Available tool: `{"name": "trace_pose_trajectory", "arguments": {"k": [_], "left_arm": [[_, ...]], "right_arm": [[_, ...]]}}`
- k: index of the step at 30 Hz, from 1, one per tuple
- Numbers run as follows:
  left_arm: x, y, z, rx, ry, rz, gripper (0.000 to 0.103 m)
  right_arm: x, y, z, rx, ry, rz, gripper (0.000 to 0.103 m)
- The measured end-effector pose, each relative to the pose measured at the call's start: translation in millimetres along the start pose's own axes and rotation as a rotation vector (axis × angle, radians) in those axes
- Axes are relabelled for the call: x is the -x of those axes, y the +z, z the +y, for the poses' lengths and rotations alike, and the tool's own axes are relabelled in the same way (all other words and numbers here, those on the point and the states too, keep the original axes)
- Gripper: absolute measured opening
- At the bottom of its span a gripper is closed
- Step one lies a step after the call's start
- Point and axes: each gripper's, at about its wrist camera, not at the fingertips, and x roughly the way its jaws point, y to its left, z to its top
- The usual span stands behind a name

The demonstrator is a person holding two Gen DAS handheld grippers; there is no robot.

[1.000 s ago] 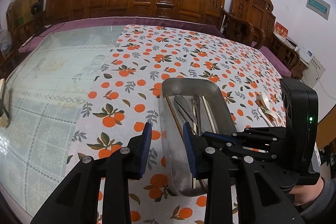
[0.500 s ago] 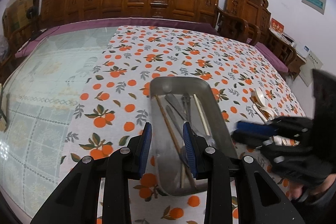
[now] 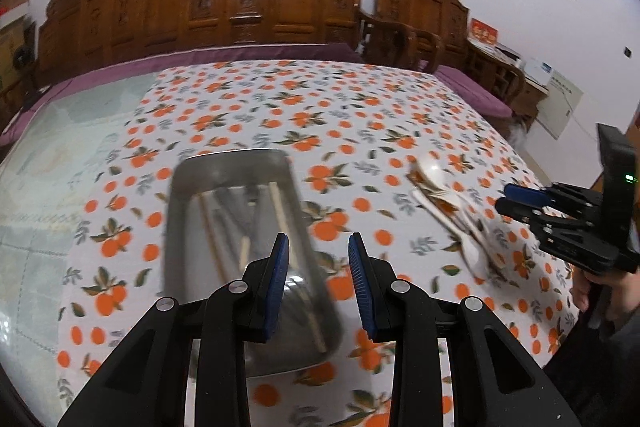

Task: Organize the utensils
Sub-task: 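Move both open grippers back to the white plastic utensils, then grasp the white plastic fork with the right gripper while the left grasps the white plastic spoon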

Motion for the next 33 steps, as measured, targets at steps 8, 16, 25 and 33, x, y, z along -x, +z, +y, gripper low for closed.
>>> {"name": "trace_pose_trajectory", "arguments": {"k": [8,16,25,33], "left_arm": [[-10.7,-11.3,-39.0,-0.031,-0.027,0.011,0.029],[-23.6,-18.6,-62.2,-0.068,-0.028,0.030,0.029],[-37.8,-31.2,-77.9,-0.099,-0.011,0.068,0.029],[-46.5,-36.4,-86.7,-0.107,0.009,0.089,0.029]], "right_arm": [[-14.7,-15.0,-26.5,-0.090,0.059,0.017,0.036],[-30.4,-14.8,-18.7,-0.103,0.150,0.054,0.020],[-39.3,-16.1,-24.4,-0.126,0.159,0.086,0.016],[-51.2,-19.5,-14.2,-0.058,0.107,0.160,0.016]]}}
